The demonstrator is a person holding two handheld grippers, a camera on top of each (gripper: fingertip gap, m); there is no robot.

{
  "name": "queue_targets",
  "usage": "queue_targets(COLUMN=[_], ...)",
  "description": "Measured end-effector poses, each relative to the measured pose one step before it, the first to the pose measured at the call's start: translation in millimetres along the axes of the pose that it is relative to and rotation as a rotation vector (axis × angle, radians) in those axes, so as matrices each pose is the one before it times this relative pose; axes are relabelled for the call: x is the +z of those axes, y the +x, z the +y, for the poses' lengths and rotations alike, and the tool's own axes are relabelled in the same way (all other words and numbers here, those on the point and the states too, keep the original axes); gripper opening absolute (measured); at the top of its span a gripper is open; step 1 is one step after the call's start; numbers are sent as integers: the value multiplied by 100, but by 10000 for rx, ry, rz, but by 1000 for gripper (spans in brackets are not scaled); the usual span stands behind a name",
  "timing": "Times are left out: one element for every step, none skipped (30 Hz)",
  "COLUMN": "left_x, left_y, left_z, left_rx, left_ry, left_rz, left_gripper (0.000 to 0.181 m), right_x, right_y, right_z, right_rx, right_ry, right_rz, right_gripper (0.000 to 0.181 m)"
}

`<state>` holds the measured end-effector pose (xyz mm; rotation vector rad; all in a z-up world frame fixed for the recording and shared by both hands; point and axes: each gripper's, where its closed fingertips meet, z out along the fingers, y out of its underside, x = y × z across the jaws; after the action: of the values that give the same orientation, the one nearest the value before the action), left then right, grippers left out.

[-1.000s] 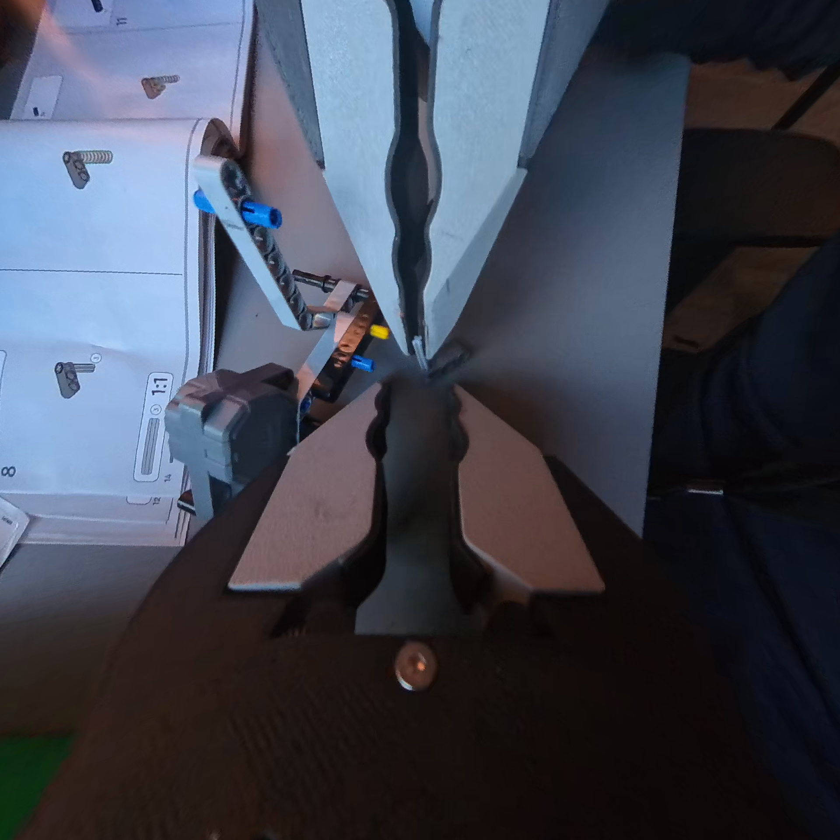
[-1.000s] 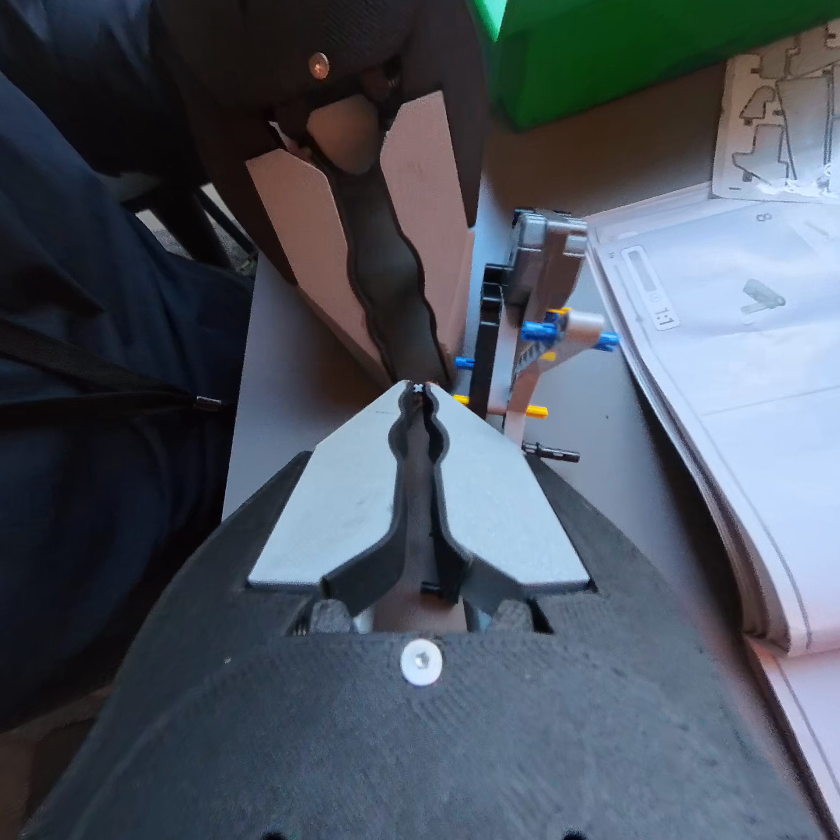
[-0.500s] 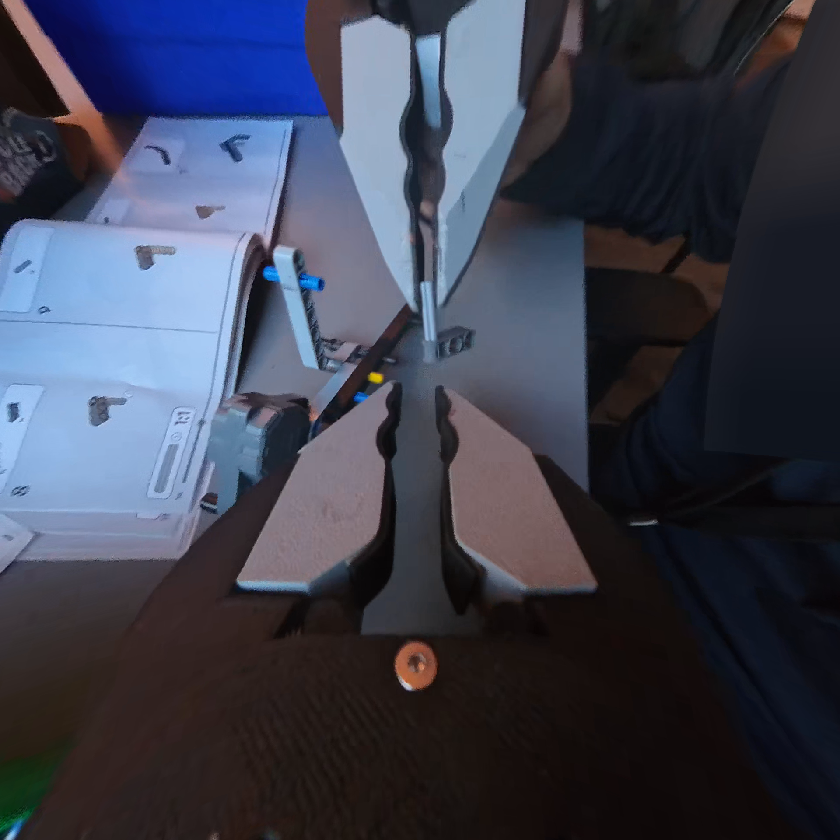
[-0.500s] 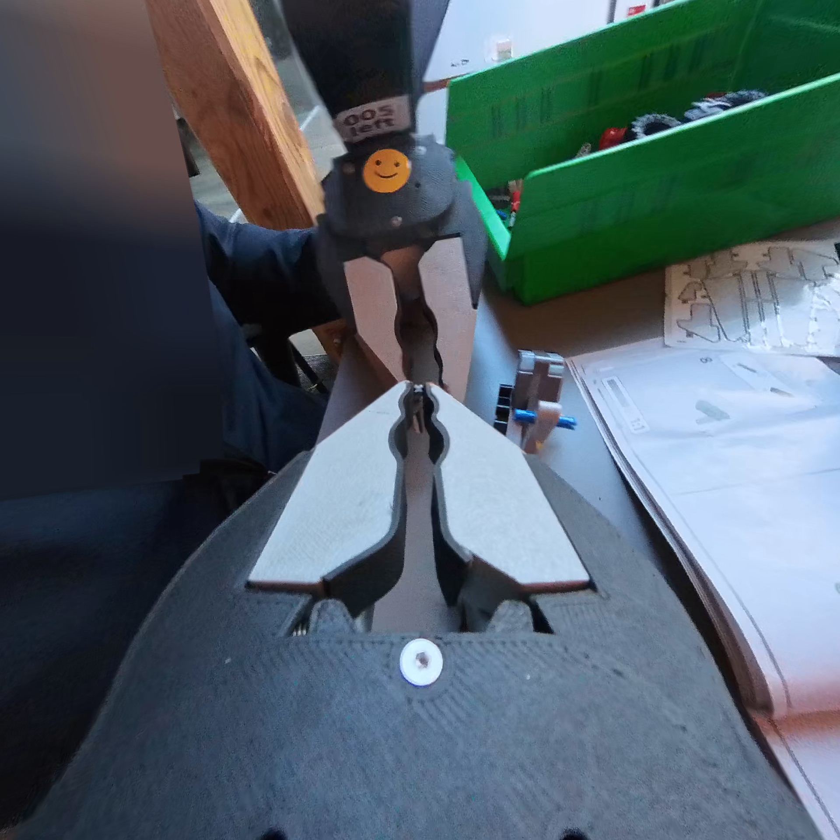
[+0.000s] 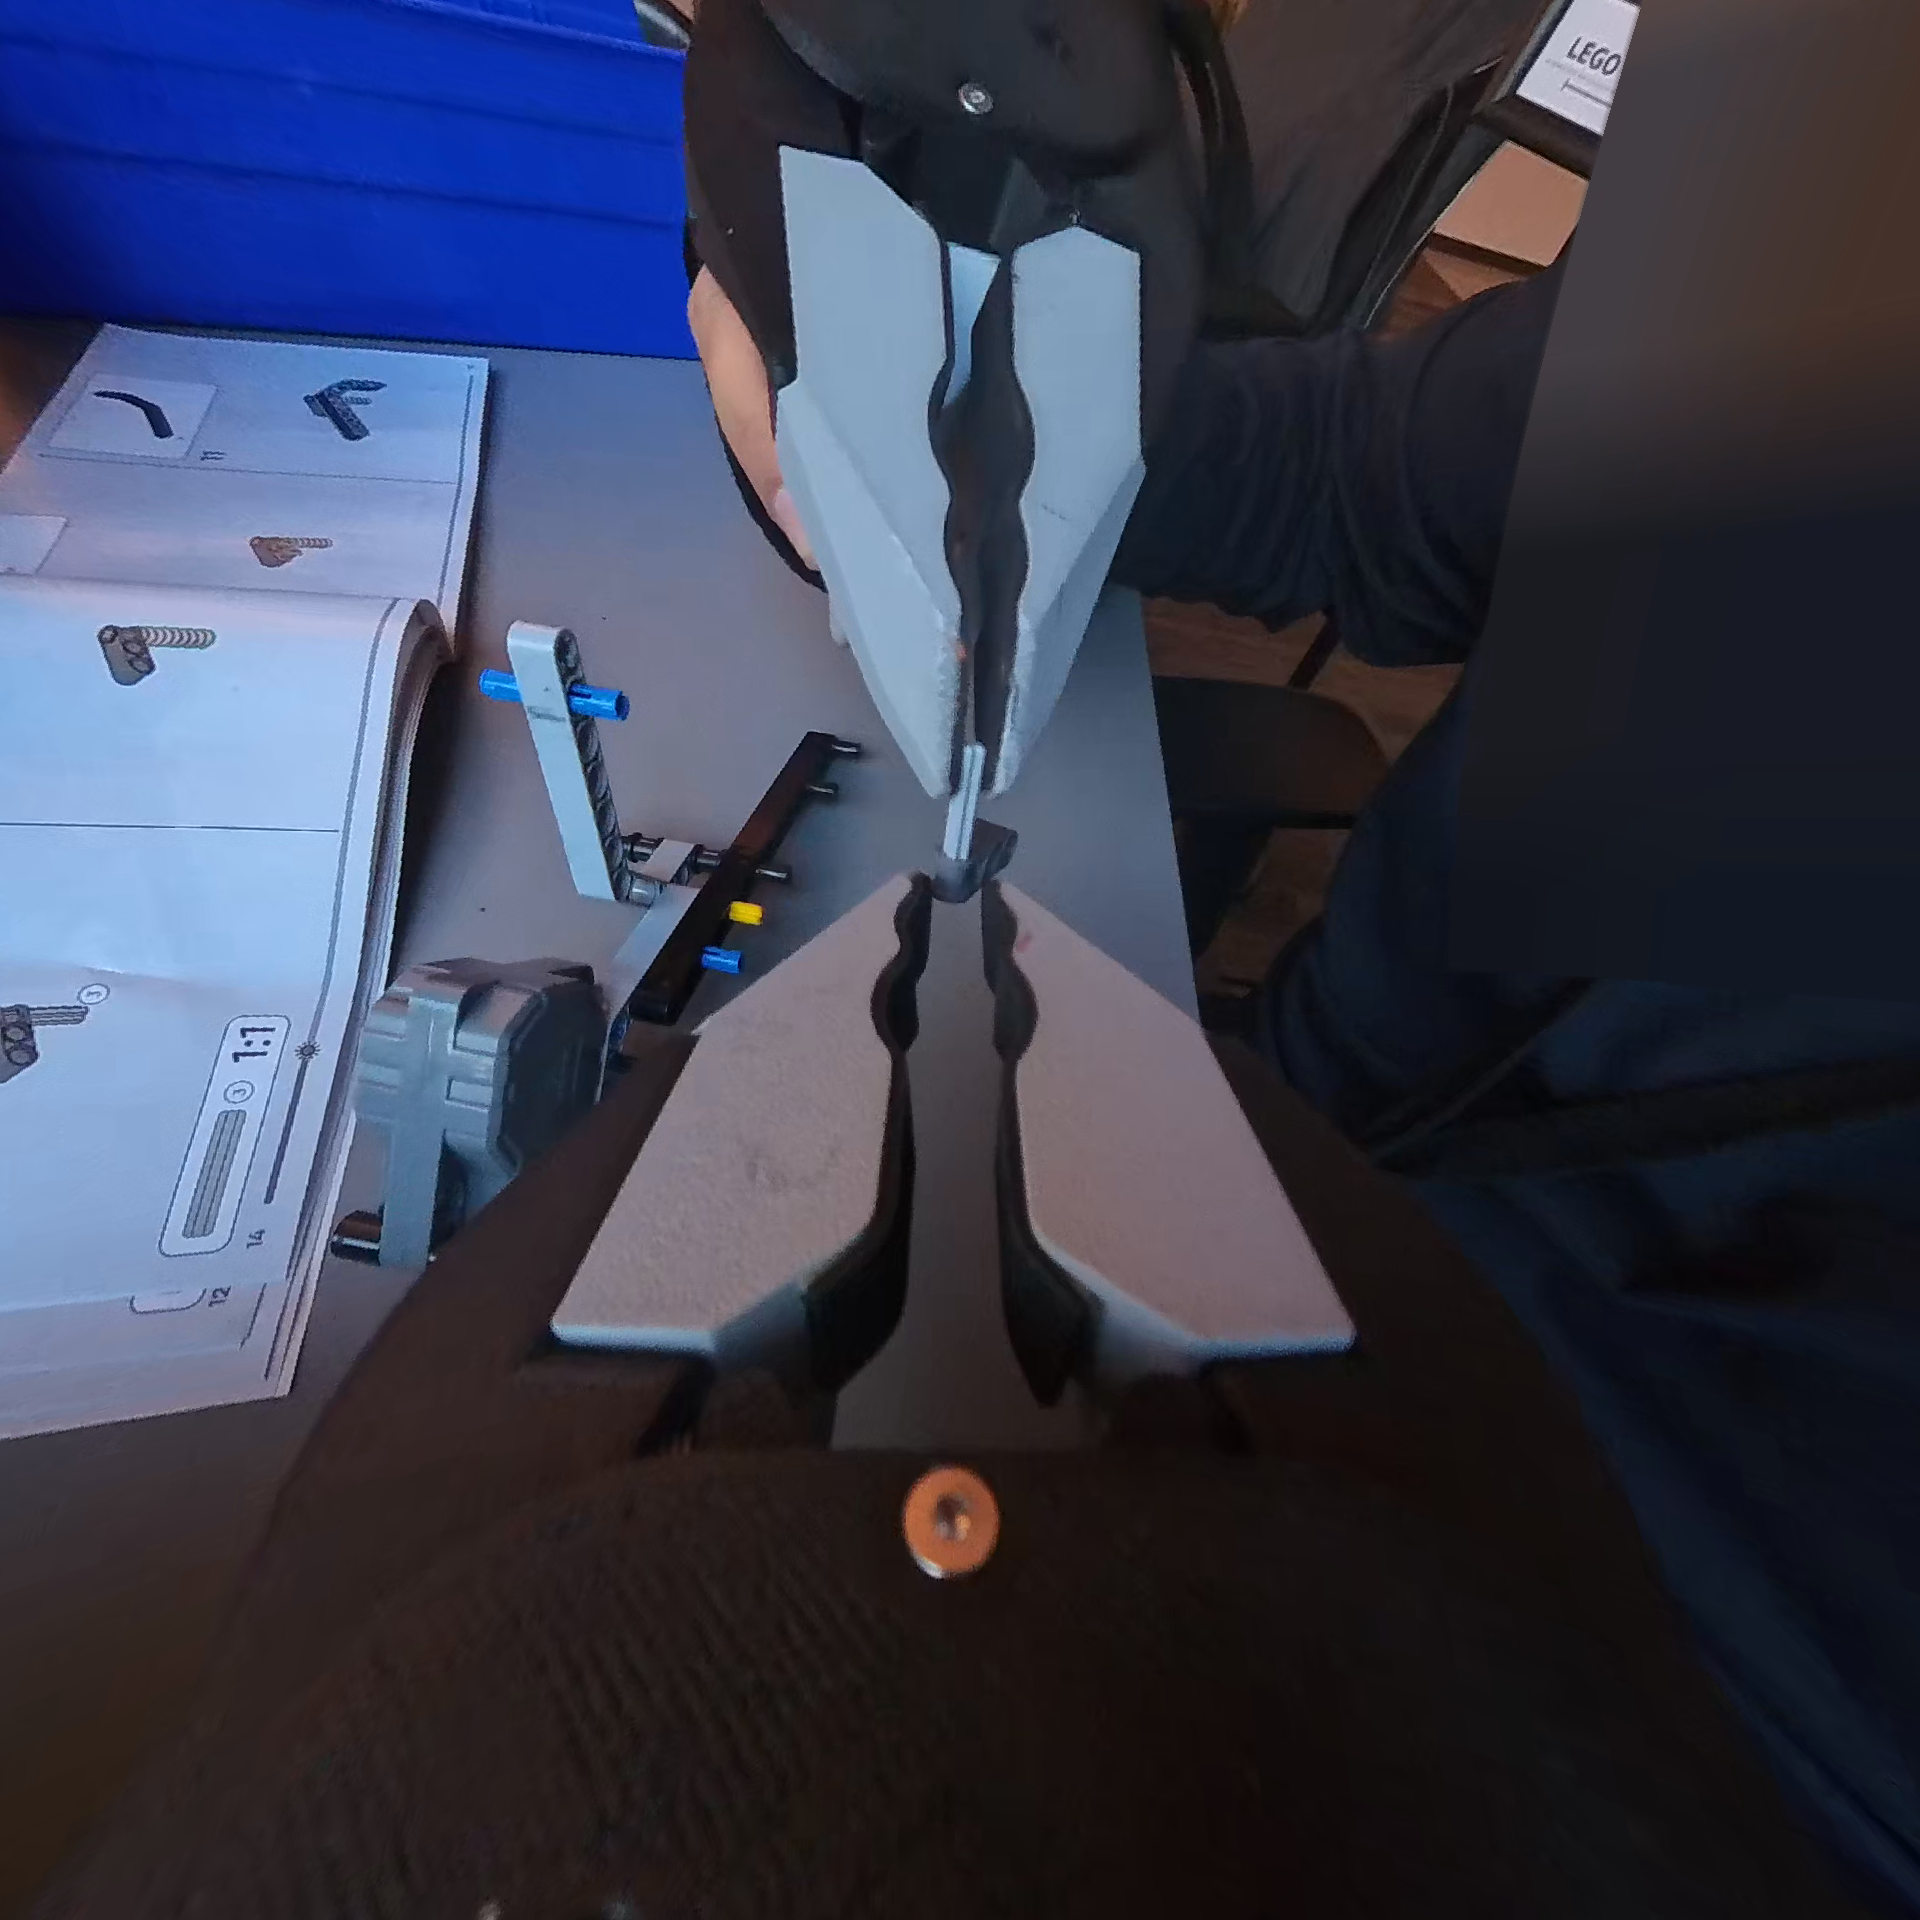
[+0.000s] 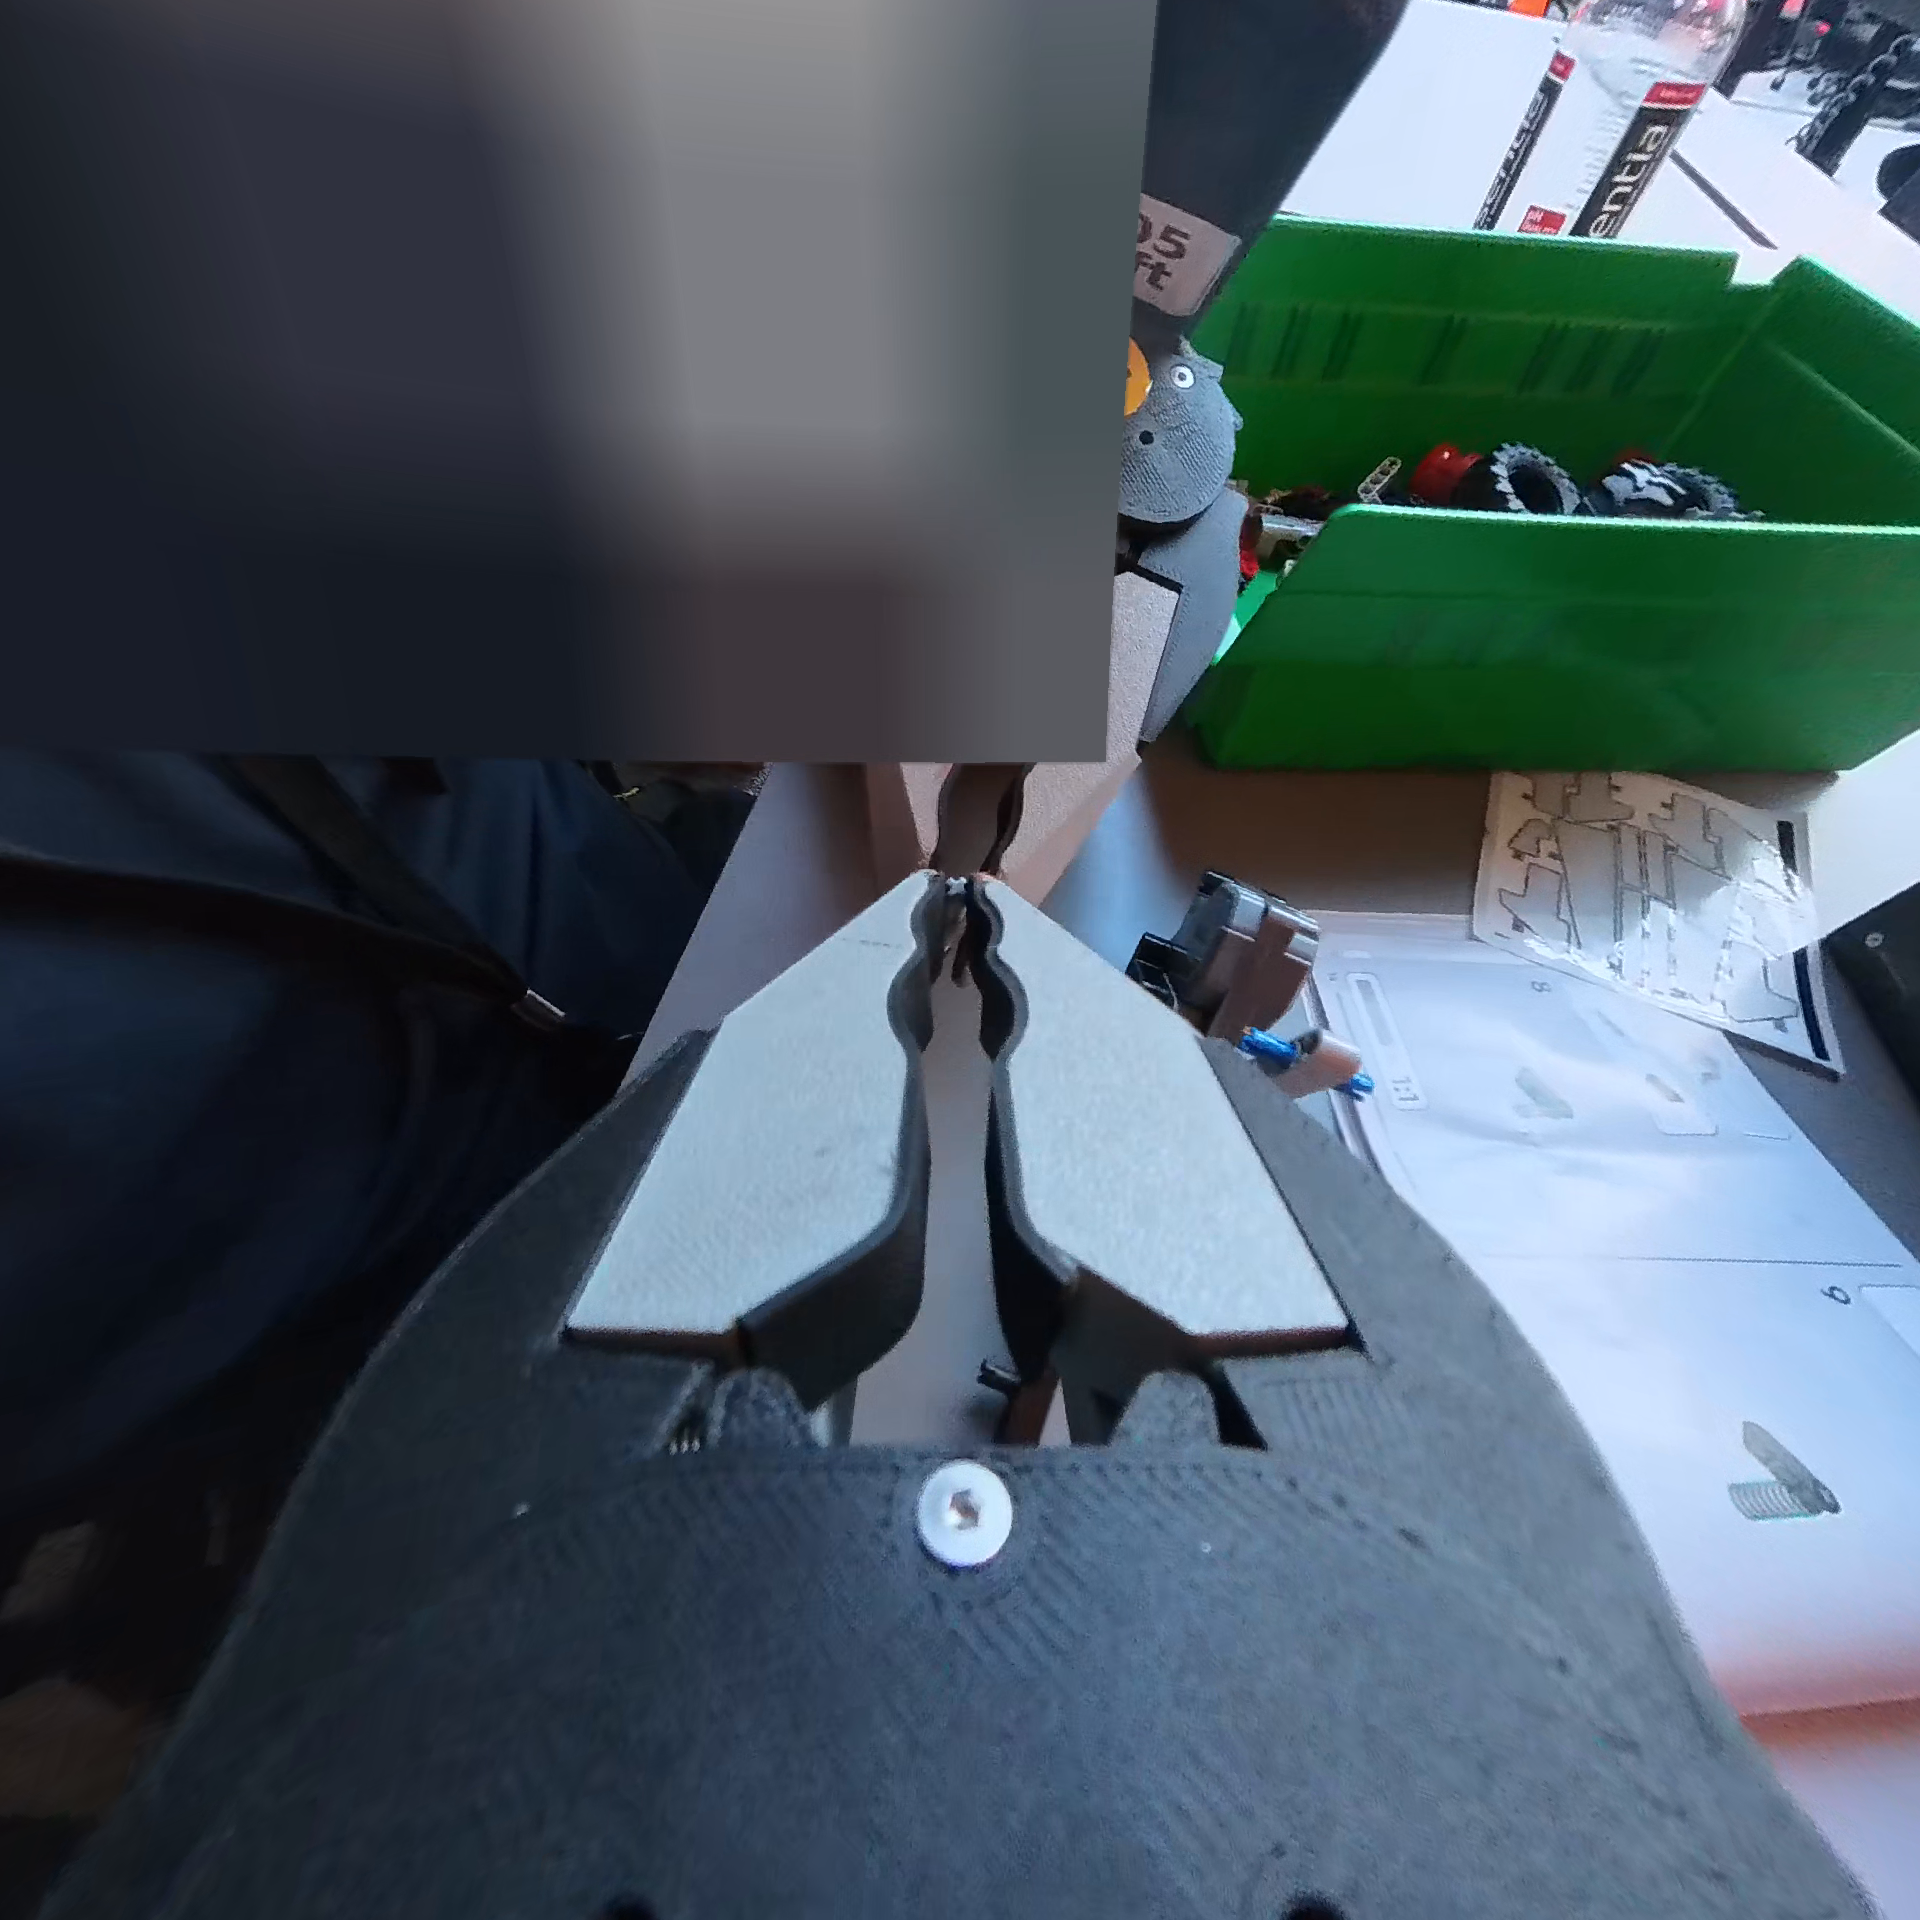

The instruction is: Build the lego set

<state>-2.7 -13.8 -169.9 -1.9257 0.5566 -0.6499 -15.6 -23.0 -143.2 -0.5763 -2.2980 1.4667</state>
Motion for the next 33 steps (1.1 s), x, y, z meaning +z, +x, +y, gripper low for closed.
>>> queue_targets(left_x=[-1, -11, 4, 30, 53, 61, 53, 51, 65, 118, 145, 168, 132, 67, 12, -22, -14, 34, 95, 104, 34, -60, -170, -284, -366, -405, -407, -366, -232, -109, -34, 10, 52], left_y=[18, 6, -23, 23, 46, 7, -37, 6, -8, 17, -50, 1, 14, -35, 10, 43, -50, -62, -21, 22, -47, -58, -139, -228, -178, -109, -24, 206, 253, 113, -27, -102, -34], left_z=[-9, -5, 5, 37, 47, 71, 40, 61, 84, 162, 197, 226, 175, 91, 33, -11, -2, 53, 115, 103, 38, -88, -250, -347, -457, -528, -595, -674, -557, -266, -48, -5, 5], left_rx=[17, 26, 23, 36, 57, 64, 65, 79, 62, 19, -26, -27, -12, -28, -27, 2, -5, -9, 25, 57, 29, -10, -86, -172, -206, -198, -195, -185, -228, -236, -178, -96, -30], left_ry=[5, 9, -8, -30, -44, -55, -44, -51, -74, -130, -170, -182, -151, -85, -25, 11, 7, -45, -100, -96, -35, 76, 203, 298, 375, 437, 474, 517, 431, 212, 41, -3, -11], left_rz=[0, -23, -36, -19, -9, -52, -91, -63, -62, -12, -19, 23, 25, -9, 29, 33, -32, -57, -35, -30, -68, -46, -40, -30, 36, 79, 117, 247, 283, 201, 87, 5, 0], left_gripper=[7, 7, 7, 7, 7, 7, 7, 7, 7, 6, 6, 6, 6, 5, 5, 5, 5, 5, 5, 5, 5, 5, 5, 5, 5, 5, 0, 0, 0, 0, 1, 3, 6], right_x=[-4, -16, 2, -3, 4, 11, 13, 13, 28, 48, 47, 48, 52, 38, 5, -30, -40, -18, -5, 18, 13, -38, -128, -176, -231, -257, -282, -251, -197, -121, -61, -26, -10], right_y=[-15, -16, -18, -45, -95, -63, -40, -56, -94, -90, -76, -97, -94, -56, -44, -59, -5, -17, -64, -70, -5, 100, 230, 349, 388, 358, 288, 265, 193, 31, 20, 74, 104], right_z=[5, 4, 14, 40, 43, 67, 64, 71, 88, 158, 243, 257, 211, 152, 66, 32, 59, 132, 176, 154, 63, -46, -156, -208, -248, -358, -489, -570, -579, -524, -378, -210, -128], right_rx=[-20, -6, 2, -3, -18, -24, -43, -80, -102, -110, -111, -116, -122, -102, -68, -51, -58, -69, -70, -48, 2, 66, 128, 142, 115, 90, 81, 73, 46, 30, 17, -22, -60], right_ry=[-6, 2, -3, -16, -24, -39, -49, -50, -68, -114, -165, -174, -146, -104, -64, -44, -65, -112, -144, -119, -54, 31, 117, 171, 209, 268, 339, 373, 373, 327, 229, 130, 76], right_rz=[5, -5, -11, -33, -53, -35, -6, -3, -5, -3, -6, -14, -12, 16, 13, 1, 29, 36, 8, -10, 9, 41, 88, 141, 164, 157, 132, 146, 126, 34, 38, 89, 119], right_gripper=[2, 2, 2, 2, 2, 2, 2, 2, 2, 2, 2, 2, 2, 2, 2, 2, 2, 2, 2, 2, 2, 2, 2, 2, 2, 2, 2, 2, 2, 1, 1, 1, 1])
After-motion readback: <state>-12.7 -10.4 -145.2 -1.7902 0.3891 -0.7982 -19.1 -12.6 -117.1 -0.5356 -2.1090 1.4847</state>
